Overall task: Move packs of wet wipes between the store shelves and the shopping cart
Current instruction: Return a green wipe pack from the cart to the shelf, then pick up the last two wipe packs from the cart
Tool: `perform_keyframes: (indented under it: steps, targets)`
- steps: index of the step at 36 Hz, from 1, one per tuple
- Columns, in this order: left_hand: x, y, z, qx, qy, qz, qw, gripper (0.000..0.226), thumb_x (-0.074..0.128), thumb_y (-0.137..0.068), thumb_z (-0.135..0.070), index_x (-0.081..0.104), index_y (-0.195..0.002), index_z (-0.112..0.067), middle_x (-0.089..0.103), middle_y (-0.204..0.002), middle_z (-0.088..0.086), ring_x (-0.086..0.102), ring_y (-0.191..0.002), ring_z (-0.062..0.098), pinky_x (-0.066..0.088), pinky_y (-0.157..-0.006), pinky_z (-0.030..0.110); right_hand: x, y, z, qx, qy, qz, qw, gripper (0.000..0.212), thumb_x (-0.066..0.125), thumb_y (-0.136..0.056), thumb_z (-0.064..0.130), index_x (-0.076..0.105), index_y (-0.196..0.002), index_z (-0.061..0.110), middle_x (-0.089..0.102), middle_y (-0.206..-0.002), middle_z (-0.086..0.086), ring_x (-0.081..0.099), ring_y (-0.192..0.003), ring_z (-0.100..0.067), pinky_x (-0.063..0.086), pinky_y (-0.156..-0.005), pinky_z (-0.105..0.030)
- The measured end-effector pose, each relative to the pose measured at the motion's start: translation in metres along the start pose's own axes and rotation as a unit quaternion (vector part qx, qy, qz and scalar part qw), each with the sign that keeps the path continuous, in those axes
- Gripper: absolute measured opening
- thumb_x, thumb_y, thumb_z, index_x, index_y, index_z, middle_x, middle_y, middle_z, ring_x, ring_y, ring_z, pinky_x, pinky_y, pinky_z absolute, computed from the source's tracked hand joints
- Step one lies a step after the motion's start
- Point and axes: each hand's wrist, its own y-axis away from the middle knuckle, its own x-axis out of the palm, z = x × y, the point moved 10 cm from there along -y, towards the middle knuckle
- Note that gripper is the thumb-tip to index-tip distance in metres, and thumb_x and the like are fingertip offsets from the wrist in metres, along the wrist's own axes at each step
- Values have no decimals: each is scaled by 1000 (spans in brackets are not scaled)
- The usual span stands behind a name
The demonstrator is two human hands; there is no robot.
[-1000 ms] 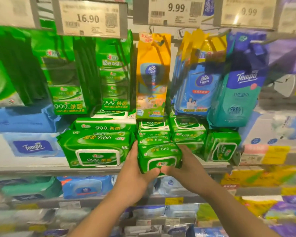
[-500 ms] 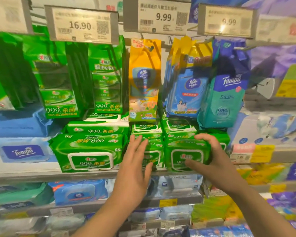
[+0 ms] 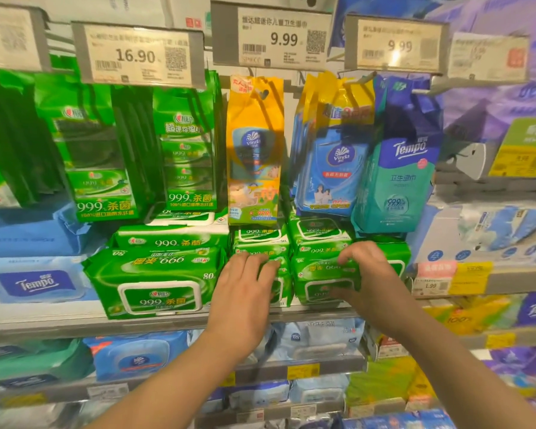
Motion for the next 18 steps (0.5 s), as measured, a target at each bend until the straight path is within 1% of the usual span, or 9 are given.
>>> perform_keyframes:
  steps: [1,3,5,7,11,12,15,16,18]
  targets:
    - [0,0,0,-2,-2,-1,1000,70,87,-60,-13,61,-126,-17,59,-121,4,55,-115,34,46,-102,45,5,-1,-1,1,13,9,1000,50,88,-77,18,51,-105,35,41,-116,21,43,-107,7,33,-92,-8]
    - [0,0,-1,-10,-9,-4,1000,67,86,-60,-11,62,-123,-16,60,-119,5,55,-113,34,45,-104,48,14,-1,-3,3,56,24,998,46,85,-81,21,54,-113,29,40,-130,12,42,-123,-6,31,-103,-16]
    - [-1,0,-2,-19,-14,-8,1000,64,84,-58,-7,64,-119,-16,61,-117,6,57,-110,34,44,-107,53,25,1,-4,2,114,37,993,51,81,-85,23,54,-128,25,33,-148,5,28,-142,-16,25,-116,-25]
    - [-3,0,-4,-24,-19,-10,999,62,82,-57,-4,65,-115,-15,62,-115,7,58,-107,34,43,-107,55,34,2,1,-16,157,36,987,60,79,-85,19,51,-139,22,34,-153,-1,19,-150,-25,24,-122,-40]
    - [-6,-1,-6,-33,-27,-9,999,58,78,-59,-2,63,-113,-15,61,-111,7,57,-104,33,42,-108,55,40,4,4,-24,217,7,976,70,82,-77,6,51,-139,19,48,-147,-6,32,-147,-39,38,-116,-56]
    - [-5,-1,-6,-35,-28,-3,999,58,78,-59,-3,63,-114,-15,61,-112,7,57,-105,33,41,-109,56,41,4,5,-23,228,3,973,71,81,-76,4,51,-138,19,49,-146,-6,34,-146,-40,35,-117,-58]
    - [1,0,-5,-32,-32,33,998,64,80,-64,-12,59,-125,-17,59,-121,4,54,-115,30,31,-117,55,42,8,8,-26,240,-10,970,66,76,-80,15,49,-140,18,47,-149,-7,29,-149,-38,11,-123,-56]
    - [1,2,-6,-30,-33,40,998,66,80,-68,-19,57,-130,-18,58,-126,3,53,-119,30,28,-119,54,40,10,11,-32,230,-16,973,64,75,-82,22,49,-140,18,47,-150,-6,29,-150,-38,6,-122,-56]
    - [-2,6,-7,-30,-21,44,998,67,73,-78,-40,52,-139,-18,55,-136,3,49,-128,29,23,-121,52,37,13,19,-55,185,-28,981,57,67,-89,31,50,-141,16,49,-149,-5,32,-149,-37,6,-121,-56]
